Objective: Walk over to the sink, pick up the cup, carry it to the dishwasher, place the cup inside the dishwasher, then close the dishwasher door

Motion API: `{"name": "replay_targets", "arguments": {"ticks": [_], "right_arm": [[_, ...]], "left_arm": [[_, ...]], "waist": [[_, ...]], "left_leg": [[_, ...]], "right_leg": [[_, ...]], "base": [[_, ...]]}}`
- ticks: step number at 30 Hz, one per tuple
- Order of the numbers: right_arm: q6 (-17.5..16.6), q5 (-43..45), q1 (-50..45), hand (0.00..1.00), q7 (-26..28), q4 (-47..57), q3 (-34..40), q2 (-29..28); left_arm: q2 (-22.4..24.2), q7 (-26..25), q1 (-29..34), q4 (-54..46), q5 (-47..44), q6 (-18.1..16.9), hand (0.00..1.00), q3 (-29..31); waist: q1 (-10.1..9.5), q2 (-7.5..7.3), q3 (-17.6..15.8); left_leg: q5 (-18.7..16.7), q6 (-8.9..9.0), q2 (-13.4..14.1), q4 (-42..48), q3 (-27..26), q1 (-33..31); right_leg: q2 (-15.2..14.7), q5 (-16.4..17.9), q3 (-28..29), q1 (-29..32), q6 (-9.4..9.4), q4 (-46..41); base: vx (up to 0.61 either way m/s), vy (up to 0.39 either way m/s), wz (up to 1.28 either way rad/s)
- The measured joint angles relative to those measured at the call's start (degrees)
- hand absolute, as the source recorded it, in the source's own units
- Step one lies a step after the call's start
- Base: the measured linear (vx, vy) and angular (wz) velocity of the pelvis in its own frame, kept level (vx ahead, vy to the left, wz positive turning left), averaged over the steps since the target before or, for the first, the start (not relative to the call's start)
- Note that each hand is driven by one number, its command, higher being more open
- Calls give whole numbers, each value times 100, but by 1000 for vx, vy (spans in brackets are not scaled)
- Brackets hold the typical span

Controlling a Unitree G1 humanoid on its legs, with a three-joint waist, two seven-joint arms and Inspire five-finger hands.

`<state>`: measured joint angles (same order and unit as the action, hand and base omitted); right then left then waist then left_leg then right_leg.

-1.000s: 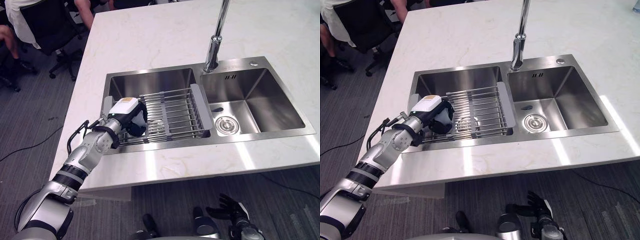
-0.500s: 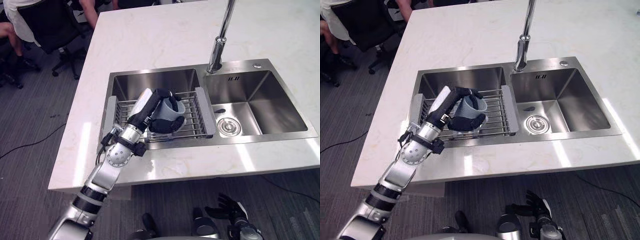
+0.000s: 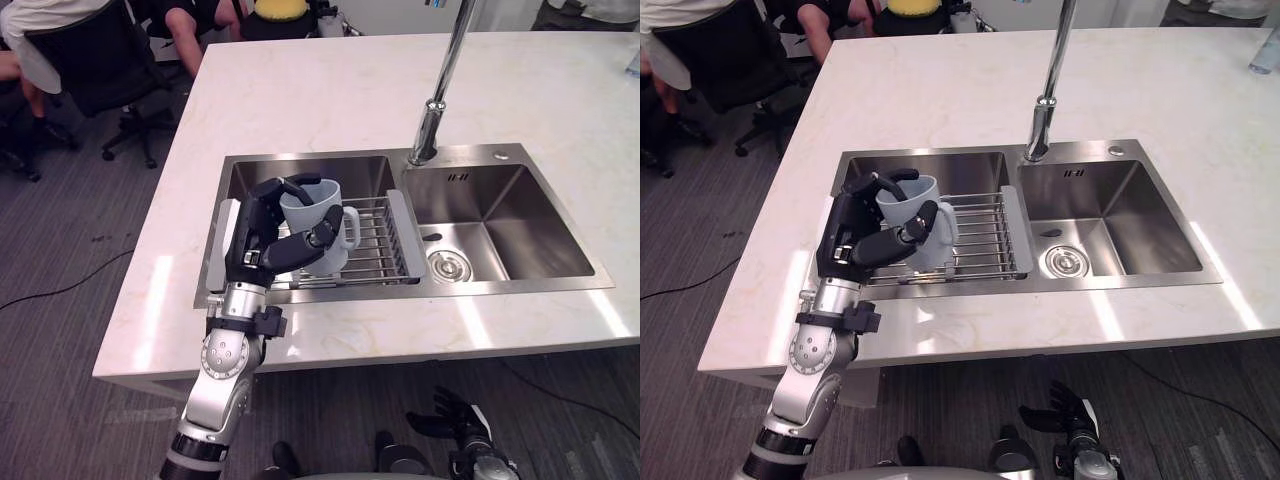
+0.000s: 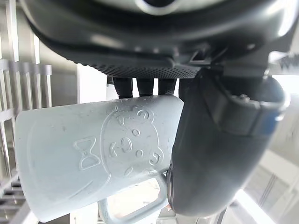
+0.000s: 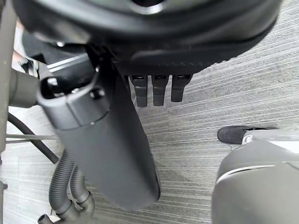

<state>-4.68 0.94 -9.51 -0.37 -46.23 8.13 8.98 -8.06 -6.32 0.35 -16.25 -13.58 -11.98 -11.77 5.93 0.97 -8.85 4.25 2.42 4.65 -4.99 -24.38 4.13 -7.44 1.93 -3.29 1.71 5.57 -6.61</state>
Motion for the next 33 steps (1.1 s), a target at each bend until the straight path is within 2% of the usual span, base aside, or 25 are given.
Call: {"name": "replay_targets", "arguments": {"ticks": [4,7,8,9,10,11,12,13,14,15,16,17,19,20,21,22,23,24,26,27,28,29,30,33], "right_arm": [[-1,6,48,90,-54,100,-106,3],[0,15,42,90,-127,123,-231,2],[0,18,14,90,-152,172,-229,2],[-9,20,32,90,-175,207,-210,-5],[-4,24,17,90,-185,197,-225,-20],[-3,28,-39,90,-177,150,-234,-16],[-5,78,-13,90,-177,89,-234,-10],[-6,130,16,90,-181,80,-234,-5],[-13,192,130,90,-195,55,-263,28],[-14,228,292,90,-198,36,-301,32],[-18,235,377,90,-201,18,-297,45],[-19,250,441,90,-219,-30,-299,34],[-22,370,423,90,-219,-35,-355,0],[-93,453,400,90,-260,-13,-319,6],[-134,455,382,90,-298,-9,-215,-4],[-165,465,392,90,-374,-13,-111,-13],[-164,466,379,90,-402,-18,-80,14],[-165,466,349,90,-421,-16,-67,62],[-165,465,293,90,-433,-15,-69,81],[-166,465,200,90,-436,-2,-70,53],[-158,463,165,90,-429,-23,-64,0],[-152,463,88,90,-417,16,-70,-67],[-153,463,13,90,-388,42,-67,-118],[-146,459,-100,90,-380,48,-66,-175]], "left_arm": [[-23,-8,-3,-223,11,-3,30,-75],[-3,-14,-43,-322,28,-2,30,-185],[23,-19,-94,-338,29,-3,30,-213],[58,7,-152,-374,43,-10,30,-207],[41,10,-174,-374,63,-38,30,-196],[41,10,-121,-390,96,-66,30,-183],[40,4,-8,-451,122,-88,30,-99],[42,-7,24,-469,123,-103,30,-60],[48,-48,33,-500,120,-113,30,71],[42,-87,27,-541,120,-111,30,128],[60,-93,15,-528,118,-101,30,121],[111,-98,35,-521,114,-56,30,50],[102,-102,112,-526,108,-54,30,-83],[105,-114,109,-542,103,-64,30,-176],[95,-109,91,-571,73,-76,30,-249],[106,-82,83,-596,-1,-100,30,-421],[106,-73,83,-599,-5,-119,30,-491],[102,-33,79,-601,-26,-151,30,-591],[131,20,54,-596,-99,-165,30,-719],[143,23,37,-576,-100,-165,30,-811],[146,27,0,-554,-98,-168,30,-846],[136,22,-31,-516,-98,-164,30,-859],[133,3,-64,-481,-93,-165,30,-853],[122,-41,-114,-332,-93,-151,30,-775]], "waist": [[-21,-49,-16],[54,-128,-49],[54,-163,-62],[35,-85,-23],[35,-103,-20],[-10,-124,-13],[-110,-162,10],[-178,-170,23],[-288,-167,35],[-317,-156,39],[-315,-74,-20],[-329,-4,-82],[-350,-33,-90],[-345,-25,-100],[-313,-69,-117],[-333,-96,-143],[-352,-92,-141],[-346,-50,-116],[-308,10,-86],[-262,70,-49],[-200,108,-21],[-174,59,-12],[-168,54,-13],[-167,54,-11]], "left_leg": [[-133,-50,15,304,-258,-305],[-450,-131,90,961,-259,-643],[-526,-216,87,1093,-223,-705],[-567,-362,191,1131,-205,-838],[-543,-400,191,1140,-188,-877],[-470,-460,165,1129,-93,-871],[-414,-466,136,1148,-92,-931],[-407,-471,127,1207,-103,-1023],[-306,-388,133,1360,-108,-1297],[-165,-389,152,1403,-74,-1552],[-109,-390,233,1437,1,-1647],[-24,-346,387,1485,145,-1730],[18,-295,531,1625,267,-1742],[151,-174,567,1654,506,-1793],[212,-130,518,1585,659,-1801],[-75,-210,508,2028,650,-1829],[-234,-200,497,2264,651,-1791],[-597,-126,484,2533,661,-1630],[-979,31,435,2394,669,-1185],[-1066,116,379,1855,690,-794],[-922,52,267,1334,724,-580],[-741,41,143,1057,727,-505],[-639,-41,53,876,726,-482],[-587,-120,-117,780,717,-477]], "right_leg": [[-23,-26,273,469,20,-289],[-88,-51,175,800,31,-772],[-116,-116,133,823,143,-774],[-103,54,48,758,275,-927],[-113,484,1,841,142,-1590],[-87,964,-124,763,193,-2561],[-54,1170,-202,544,191,-2756],[-30,1268,-219,423,115,-2584],[29,1361,-194,333,-11,-1966],[111,1405,-210,217,-123,-1339],[196,1280,-282,190,-347,-1150],[400,1092,-395,60,-389,-915],[546,1057,-458,-29,-428,-946],[599,1039,-561,-47,-517,-968],[532,1022,-727,-18,-705,-962],[463,969,-807,54,-821,-973],[428,943,-812,83,-840,-963],[374,881,-823,125,-865,-915],[329,710,-838,181,-796,-799],[328,637,-872,187,-729,-735],[292,601,-903,209,-676,-733],[214,525,-921,220,-574,-687],[159,433,-923,227,-498,-592],[31,272,-908,188,-387,-423]], "base": [[-47,14,-33],[-86,-14,-14],[-133,5,-6],[-133,5,4],[-107,-33,31],[-90,-63,32],[-116,-81,22],[-95,-69,-5],[-178,-104,-1],[-152,-86,7],[-217,-94,27],[-133,-64,25],[-204,-127,29],[-271,-132,54],[-283,-96,67],[-233,-58,47],[-197,-13,33],[-131,25,14],[-106,89,11],[-82,141,17],[-56,127,20],[-54,123,17],[-44,106,9],[-40,154,3]]}}
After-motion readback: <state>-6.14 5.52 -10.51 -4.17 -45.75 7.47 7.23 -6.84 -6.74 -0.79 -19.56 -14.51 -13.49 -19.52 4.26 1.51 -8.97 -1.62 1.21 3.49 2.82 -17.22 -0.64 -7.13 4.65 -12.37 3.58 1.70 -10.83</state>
